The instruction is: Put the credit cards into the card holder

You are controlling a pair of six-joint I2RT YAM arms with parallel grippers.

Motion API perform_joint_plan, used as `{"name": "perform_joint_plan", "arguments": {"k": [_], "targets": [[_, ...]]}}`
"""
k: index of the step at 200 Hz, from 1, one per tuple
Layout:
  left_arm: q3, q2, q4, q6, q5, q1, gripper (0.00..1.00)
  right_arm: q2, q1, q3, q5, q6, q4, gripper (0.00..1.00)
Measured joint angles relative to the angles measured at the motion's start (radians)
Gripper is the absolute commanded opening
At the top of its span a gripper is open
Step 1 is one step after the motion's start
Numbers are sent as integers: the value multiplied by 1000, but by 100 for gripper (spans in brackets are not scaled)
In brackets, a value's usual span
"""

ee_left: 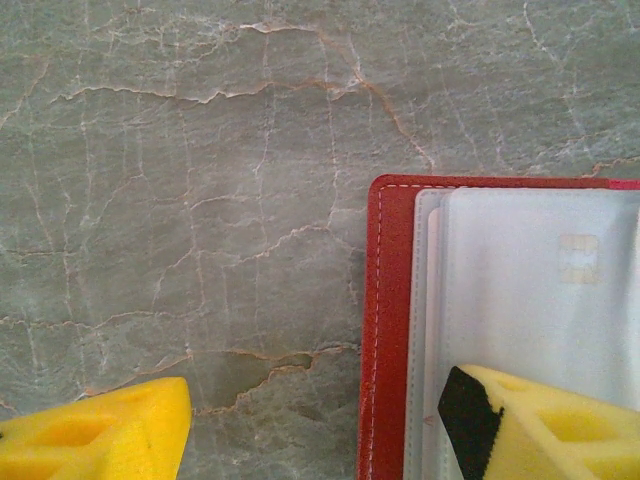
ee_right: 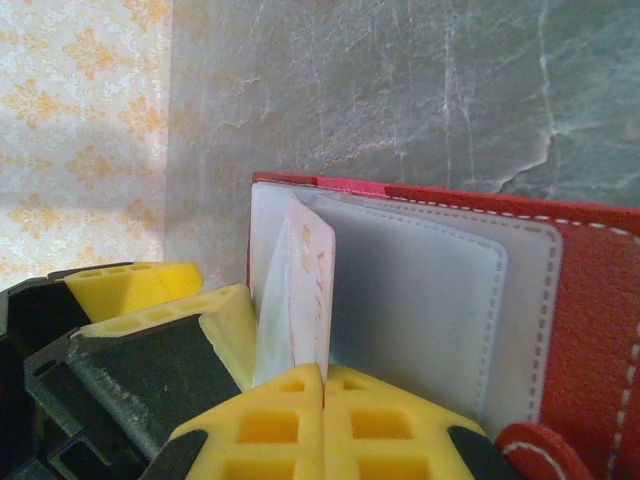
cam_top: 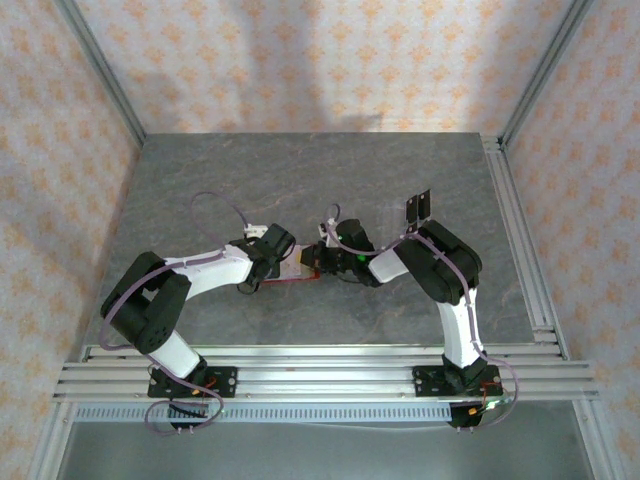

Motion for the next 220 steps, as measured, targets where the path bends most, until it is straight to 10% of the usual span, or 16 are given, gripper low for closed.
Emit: {"name": "perform_joint_plan", "arguments": {"k": [220], "targets": [[-15,-16,-12,-11,-2,2,71,-51,14,-19,31,-21,-88,0]]}}
